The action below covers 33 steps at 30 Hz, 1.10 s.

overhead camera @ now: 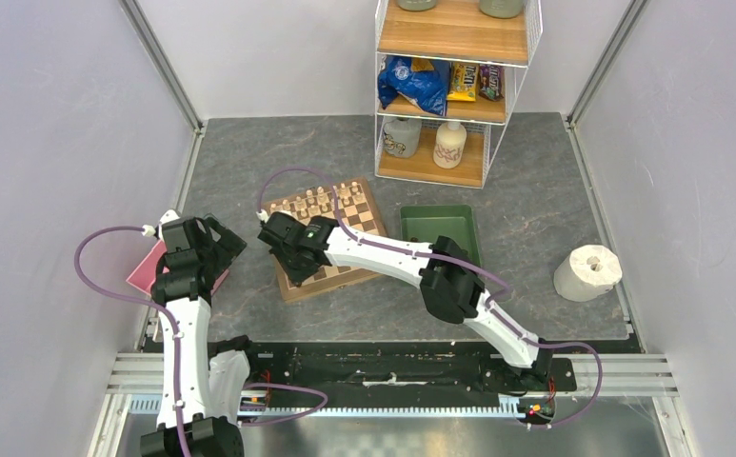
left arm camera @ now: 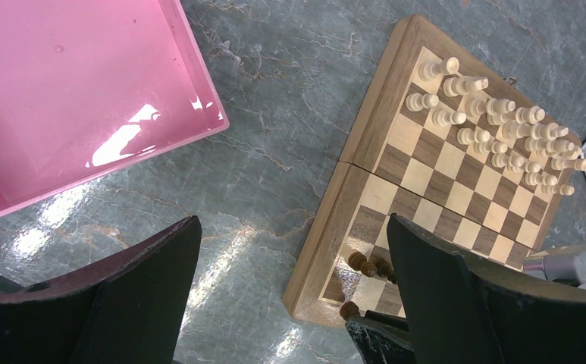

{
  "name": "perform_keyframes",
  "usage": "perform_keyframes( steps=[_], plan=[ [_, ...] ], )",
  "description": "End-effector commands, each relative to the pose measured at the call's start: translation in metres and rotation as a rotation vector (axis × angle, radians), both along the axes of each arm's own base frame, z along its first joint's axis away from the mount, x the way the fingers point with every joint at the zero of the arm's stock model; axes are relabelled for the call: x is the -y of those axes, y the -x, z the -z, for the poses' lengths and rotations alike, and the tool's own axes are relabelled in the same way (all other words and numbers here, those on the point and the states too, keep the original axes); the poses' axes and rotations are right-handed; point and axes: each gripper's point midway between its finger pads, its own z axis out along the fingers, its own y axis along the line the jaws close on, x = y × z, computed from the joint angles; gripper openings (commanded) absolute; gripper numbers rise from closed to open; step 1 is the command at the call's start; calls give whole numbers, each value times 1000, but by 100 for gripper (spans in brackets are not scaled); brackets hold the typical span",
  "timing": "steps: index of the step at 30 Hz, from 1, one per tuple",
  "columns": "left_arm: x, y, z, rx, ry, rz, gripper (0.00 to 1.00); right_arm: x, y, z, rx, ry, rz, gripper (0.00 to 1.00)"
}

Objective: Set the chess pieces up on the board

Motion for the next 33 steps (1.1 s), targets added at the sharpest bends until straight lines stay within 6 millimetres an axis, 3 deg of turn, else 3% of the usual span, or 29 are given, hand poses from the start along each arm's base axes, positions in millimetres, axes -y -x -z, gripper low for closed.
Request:
perform_keyframes(
  steps=[1, 33],
  plan=[
    [-5, -3, -13, 39, -5, -37, 100, -11, -6, -11, 32, -28, -11, 18],
    [-2, -5, -12, 40, 5, -22, 100, -17, -13, 6, 40, -1, -20, 24]
  ],
)
